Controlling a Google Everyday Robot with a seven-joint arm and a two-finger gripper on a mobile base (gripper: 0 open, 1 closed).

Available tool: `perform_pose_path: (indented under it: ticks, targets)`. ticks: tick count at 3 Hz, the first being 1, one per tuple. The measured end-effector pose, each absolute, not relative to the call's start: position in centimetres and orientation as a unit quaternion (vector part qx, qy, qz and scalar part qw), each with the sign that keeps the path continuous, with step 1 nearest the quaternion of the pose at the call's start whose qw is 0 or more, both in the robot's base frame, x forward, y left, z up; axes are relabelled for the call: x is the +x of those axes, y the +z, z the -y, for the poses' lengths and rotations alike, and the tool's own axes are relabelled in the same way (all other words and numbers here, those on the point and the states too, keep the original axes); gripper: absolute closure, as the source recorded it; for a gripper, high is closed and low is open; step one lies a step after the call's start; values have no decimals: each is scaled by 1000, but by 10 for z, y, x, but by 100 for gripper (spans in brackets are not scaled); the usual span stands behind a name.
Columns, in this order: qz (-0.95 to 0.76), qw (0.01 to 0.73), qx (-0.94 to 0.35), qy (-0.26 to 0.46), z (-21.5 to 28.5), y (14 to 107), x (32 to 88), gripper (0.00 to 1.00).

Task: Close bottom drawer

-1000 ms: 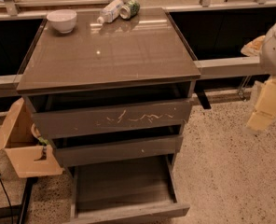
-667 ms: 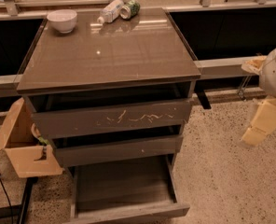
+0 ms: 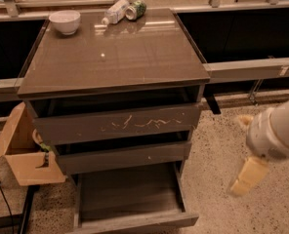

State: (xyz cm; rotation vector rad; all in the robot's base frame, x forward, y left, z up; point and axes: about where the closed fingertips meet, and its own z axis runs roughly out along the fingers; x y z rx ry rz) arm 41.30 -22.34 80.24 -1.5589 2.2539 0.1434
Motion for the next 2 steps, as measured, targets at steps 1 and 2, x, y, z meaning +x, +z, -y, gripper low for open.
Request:
perform_pose_path:
  ticks: [1, 2]
  targets:
    - [-809, 162, -560, 75, 225, 730, 393, 0]
    - [-809, 162, -560, 75, 225, 730, 393, 0]
